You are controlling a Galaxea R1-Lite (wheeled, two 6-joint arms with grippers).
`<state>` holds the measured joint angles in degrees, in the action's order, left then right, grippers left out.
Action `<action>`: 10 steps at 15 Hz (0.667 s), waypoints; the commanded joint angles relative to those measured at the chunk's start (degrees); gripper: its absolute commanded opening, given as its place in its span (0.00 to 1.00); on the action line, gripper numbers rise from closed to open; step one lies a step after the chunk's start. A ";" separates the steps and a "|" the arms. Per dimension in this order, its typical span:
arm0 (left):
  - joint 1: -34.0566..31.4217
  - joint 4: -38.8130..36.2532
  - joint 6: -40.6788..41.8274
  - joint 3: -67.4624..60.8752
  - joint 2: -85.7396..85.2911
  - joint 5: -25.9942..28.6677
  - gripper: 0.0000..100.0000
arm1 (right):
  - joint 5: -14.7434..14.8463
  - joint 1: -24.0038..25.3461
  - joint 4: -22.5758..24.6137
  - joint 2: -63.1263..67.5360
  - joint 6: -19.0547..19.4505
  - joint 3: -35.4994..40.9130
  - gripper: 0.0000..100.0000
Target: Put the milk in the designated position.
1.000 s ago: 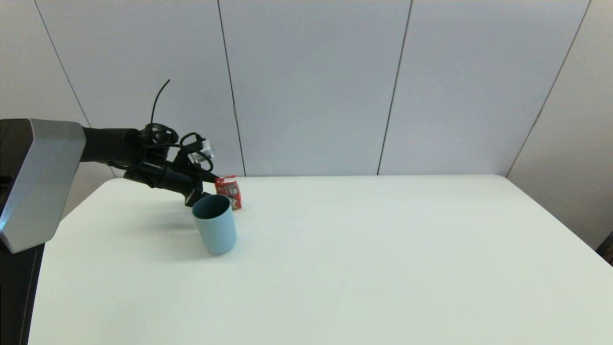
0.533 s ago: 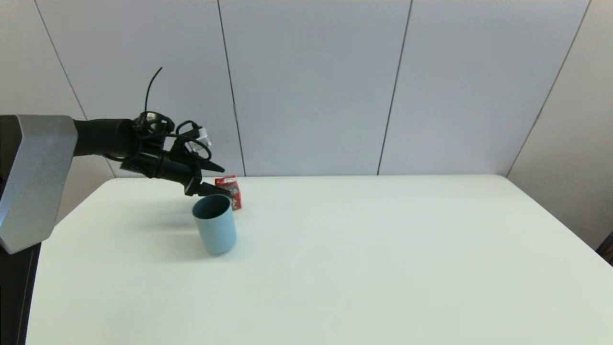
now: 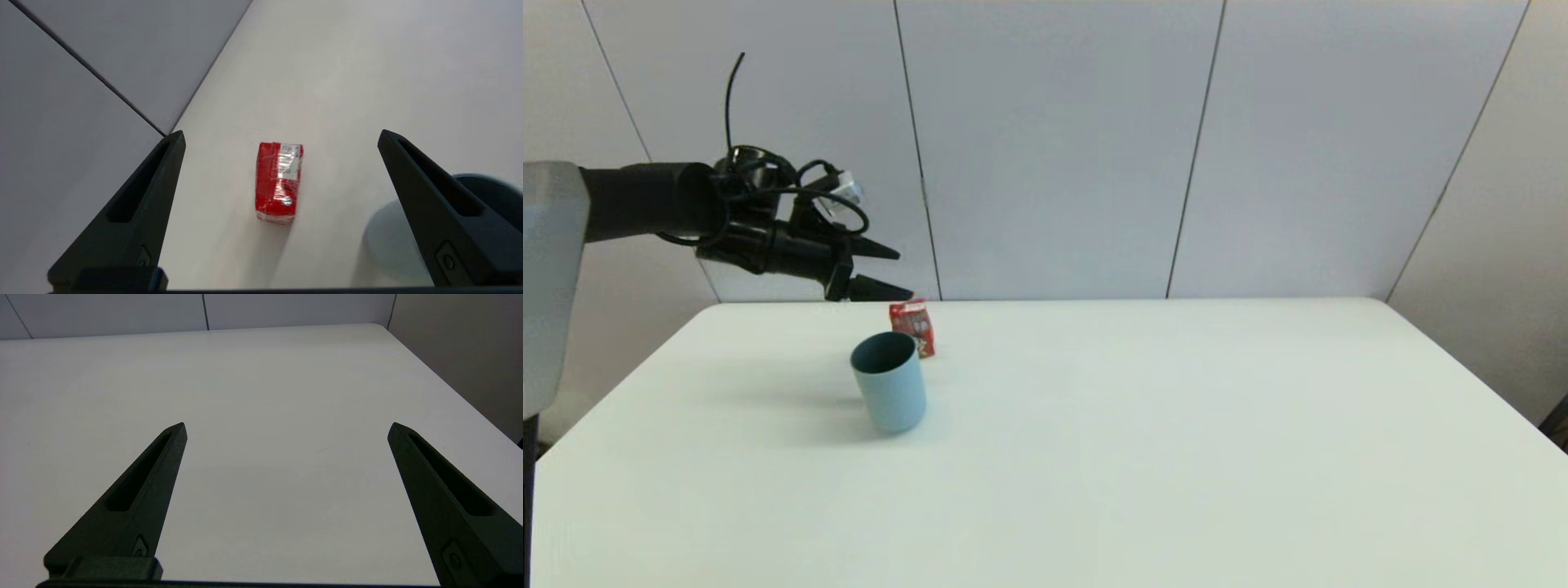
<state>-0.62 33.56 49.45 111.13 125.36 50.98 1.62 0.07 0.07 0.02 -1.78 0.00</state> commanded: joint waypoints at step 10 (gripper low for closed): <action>3.26 -6.75 -32.66 -51.10 -75.08 -34.46 1.00 | 0.05 0.01 0.01 0.06 0.02 0.00 1.00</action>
<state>2.30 30.87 27.28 77.25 74.53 27.86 1.60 0.07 0.10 0.00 -1.82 0.00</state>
